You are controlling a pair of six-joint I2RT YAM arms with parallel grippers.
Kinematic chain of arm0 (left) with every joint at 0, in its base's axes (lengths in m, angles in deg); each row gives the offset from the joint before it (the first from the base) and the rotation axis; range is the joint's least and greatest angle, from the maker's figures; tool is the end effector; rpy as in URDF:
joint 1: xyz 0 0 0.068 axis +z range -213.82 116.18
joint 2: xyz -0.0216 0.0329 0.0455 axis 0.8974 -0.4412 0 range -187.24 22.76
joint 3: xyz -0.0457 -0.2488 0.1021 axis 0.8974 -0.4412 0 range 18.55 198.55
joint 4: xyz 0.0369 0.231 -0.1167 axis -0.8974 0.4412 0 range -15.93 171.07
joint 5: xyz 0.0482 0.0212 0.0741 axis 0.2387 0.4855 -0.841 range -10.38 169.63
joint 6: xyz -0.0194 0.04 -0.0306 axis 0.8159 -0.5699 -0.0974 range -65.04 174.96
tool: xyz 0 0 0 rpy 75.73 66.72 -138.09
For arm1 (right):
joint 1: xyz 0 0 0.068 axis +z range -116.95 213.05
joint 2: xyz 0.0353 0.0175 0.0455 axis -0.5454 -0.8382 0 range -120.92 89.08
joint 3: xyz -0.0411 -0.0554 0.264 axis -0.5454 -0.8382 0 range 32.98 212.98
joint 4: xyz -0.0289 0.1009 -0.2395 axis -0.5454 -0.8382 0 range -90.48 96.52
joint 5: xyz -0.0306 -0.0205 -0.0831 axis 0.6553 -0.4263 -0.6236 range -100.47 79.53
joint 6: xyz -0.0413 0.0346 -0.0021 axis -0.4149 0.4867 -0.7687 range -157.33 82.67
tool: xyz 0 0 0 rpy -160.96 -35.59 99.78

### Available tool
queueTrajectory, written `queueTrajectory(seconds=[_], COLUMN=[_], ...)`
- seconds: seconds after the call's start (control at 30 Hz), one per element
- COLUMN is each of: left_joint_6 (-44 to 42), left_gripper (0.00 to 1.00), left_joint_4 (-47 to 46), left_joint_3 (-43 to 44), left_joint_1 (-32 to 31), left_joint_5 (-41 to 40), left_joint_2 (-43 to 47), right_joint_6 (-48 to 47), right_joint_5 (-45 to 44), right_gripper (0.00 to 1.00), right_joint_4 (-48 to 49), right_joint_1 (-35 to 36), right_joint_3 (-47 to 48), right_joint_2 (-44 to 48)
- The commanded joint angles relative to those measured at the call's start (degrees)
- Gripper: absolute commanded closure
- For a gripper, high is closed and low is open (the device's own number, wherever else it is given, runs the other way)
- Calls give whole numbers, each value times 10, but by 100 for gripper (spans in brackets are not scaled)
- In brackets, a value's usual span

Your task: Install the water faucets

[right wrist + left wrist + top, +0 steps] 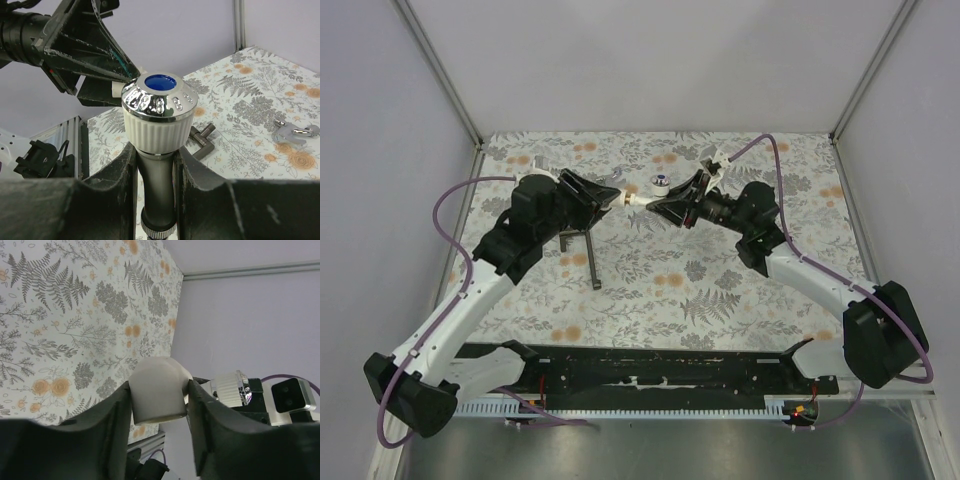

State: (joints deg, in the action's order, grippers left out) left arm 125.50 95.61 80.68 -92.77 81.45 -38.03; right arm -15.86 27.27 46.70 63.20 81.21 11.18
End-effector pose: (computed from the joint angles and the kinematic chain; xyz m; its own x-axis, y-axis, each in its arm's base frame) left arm 0.2073 -0.1159 0.3717 -0.5815 -0.7553 -0.3023 -0.1151 0.4442 -0.8885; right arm 0.2551 0.1734 0.3211 -0.1891 0.2249 -0.9558 -0.9116 0.3216 0.2561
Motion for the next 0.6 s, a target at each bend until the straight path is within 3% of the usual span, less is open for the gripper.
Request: queueTrajectory(seconds=[0.0,0.17,0.27,0.43,0.57], left_joint_6=[39,21,7,-24,-37], left_gripper=[56,96,98,98,98], left_joint_4=[-55,-98,-171,-300,-406], left_joint_3=[-17,-42,-82,-144,-189], left_joint_1=[3,3,2,3,2], left_joint_5=[19,18,16,25,33], left_joint_2=[19,37,59,83,99], right_joint_6=[7,52,132,341,486], right_joint_5=[3,-6,-39,-105,-159], right_gripper=[100,100,100,100,100], right_joint_4=[56,79,103,183,168], right_joint_1=[0,1,1,1,4], right_joint_3=[-2,-6,-11,-29,-34], right_joint_2=[17,13,7,-14,-28])
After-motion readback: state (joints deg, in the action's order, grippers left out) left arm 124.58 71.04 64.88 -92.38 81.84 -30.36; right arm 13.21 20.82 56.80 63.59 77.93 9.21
